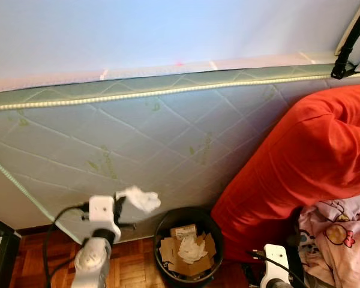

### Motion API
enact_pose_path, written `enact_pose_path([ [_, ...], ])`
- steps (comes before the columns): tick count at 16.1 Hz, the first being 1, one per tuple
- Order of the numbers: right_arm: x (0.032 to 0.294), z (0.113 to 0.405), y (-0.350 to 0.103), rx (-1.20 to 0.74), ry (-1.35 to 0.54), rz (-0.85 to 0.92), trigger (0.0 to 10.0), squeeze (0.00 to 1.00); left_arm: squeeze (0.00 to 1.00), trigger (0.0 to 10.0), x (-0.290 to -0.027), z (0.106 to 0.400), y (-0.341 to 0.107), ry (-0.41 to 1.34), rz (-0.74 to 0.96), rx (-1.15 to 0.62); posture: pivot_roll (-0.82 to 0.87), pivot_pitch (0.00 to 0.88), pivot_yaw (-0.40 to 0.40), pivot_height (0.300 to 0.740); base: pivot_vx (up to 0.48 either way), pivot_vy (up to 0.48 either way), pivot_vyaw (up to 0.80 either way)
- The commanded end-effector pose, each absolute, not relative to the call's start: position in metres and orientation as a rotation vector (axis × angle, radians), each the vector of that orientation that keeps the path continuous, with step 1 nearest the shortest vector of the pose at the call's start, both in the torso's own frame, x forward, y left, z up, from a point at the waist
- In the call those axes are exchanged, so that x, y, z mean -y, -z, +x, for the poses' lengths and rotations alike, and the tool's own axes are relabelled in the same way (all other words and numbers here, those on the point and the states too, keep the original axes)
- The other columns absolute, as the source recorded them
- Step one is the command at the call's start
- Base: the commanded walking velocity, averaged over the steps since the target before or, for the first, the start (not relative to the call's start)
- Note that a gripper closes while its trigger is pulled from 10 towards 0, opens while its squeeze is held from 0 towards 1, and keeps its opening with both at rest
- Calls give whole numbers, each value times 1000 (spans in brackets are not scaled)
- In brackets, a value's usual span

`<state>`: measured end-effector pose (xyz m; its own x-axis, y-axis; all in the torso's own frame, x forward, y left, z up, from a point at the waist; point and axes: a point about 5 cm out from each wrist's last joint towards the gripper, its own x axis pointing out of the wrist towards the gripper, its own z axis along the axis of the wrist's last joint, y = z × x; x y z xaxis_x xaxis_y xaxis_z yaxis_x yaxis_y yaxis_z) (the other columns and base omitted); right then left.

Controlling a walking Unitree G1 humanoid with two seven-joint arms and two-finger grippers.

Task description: Clean up the room

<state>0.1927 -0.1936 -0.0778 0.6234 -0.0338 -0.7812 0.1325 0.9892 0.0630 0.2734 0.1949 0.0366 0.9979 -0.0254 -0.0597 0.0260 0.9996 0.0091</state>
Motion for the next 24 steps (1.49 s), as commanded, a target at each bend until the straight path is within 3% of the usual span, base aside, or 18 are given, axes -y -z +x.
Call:
enact_pose_path([
  [1,194,190,79,-902,97,113,10000,0,0,10000,-194,277,-41,39,1,-53,75,104,-64,718,0,0,0],
  [11,189,186,82,-924,84,115,10000,0,0,10000,-188,282,-51,96,6,-55,76,80,-46,718,0,0,-592],
  [18,188,190,80,-901,95,124,10000,0,0,10000,-187,285,-53,119,39,-67,79,103,-53,718,0,-283,0],
  [24,191,187,81,-907,96,119,10000,0,0,10000,-187,285,-54,118,32,-62,82,108,-57,718,0,0,-334],
])
